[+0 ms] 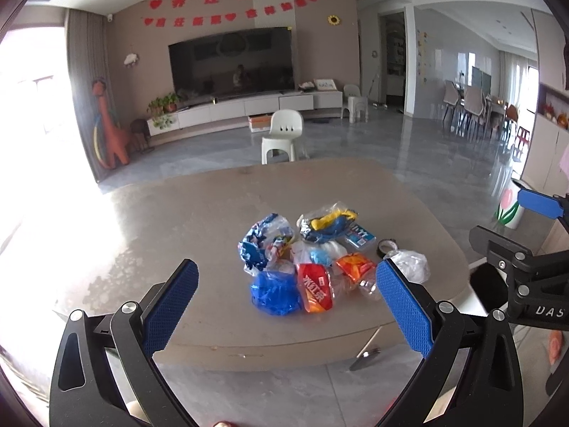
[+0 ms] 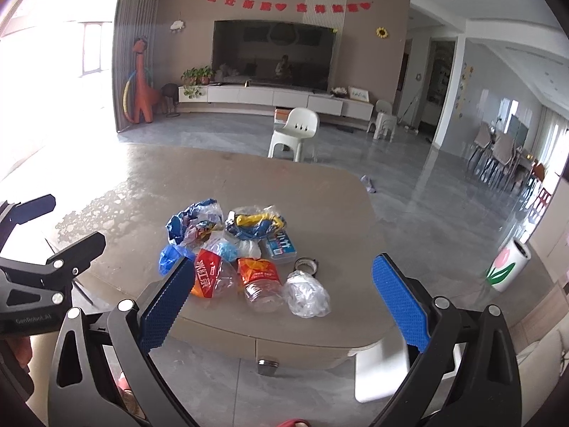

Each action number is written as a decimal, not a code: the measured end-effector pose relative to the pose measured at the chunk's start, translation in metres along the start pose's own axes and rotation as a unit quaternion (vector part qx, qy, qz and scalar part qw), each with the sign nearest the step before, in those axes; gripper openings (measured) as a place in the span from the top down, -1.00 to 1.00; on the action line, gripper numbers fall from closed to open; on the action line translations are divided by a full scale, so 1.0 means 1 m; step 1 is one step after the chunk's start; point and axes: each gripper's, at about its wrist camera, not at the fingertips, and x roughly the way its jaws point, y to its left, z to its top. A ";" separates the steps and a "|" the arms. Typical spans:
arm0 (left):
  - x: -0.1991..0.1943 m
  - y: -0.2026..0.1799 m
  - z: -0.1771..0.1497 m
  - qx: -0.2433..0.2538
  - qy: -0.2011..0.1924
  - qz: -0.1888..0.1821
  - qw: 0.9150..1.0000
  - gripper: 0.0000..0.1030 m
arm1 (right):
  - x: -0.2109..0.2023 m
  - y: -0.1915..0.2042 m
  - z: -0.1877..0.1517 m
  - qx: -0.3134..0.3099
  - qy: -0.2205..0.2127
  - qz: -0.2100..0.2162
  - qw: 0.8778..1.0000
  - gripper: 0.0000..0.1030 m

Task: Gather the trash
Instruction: 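Move both tools toward the trash pile on the table, then grasp the blue plastic bag with the left tool while the right tool grasps the clear plastic bag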

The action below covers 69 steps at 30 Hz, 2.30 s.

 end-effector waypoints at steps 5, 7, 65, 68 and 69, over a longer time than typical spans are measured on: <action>0.026 0.005 -0.010 -0.002 0.010 -0.013 1.000 -0.92 | 0.028 -0.001 -0.007 0.002 0.012 0.006 1.000 -0.92; 0.041 0.008 -0.015 0.000 0.017 -0.014 1.000 -0.92 | 0.040 0.001 -0.010 0.006 0.018 0.016 1.000 -0.92; 0.249 0.012 -0.082 0.014 0.091 -0.061 0.994 0.86 | 0.209 -0.045 -0.090 0.074 0.100 -0.021 0.992 0.42; 0.235 0.011 -0.077 0.012 0.077 -0.054 0.995 0.86 | 0.199 -0.039 -0.084 0.071 0.081 -0.023 0.994 0.42; 0.230 0.010 -0.074 0.013 0.072 -0.053 0.996 0.86 | 0.195 -0.039 -0.082 0.073 0.075 -0.023 0.994 0.42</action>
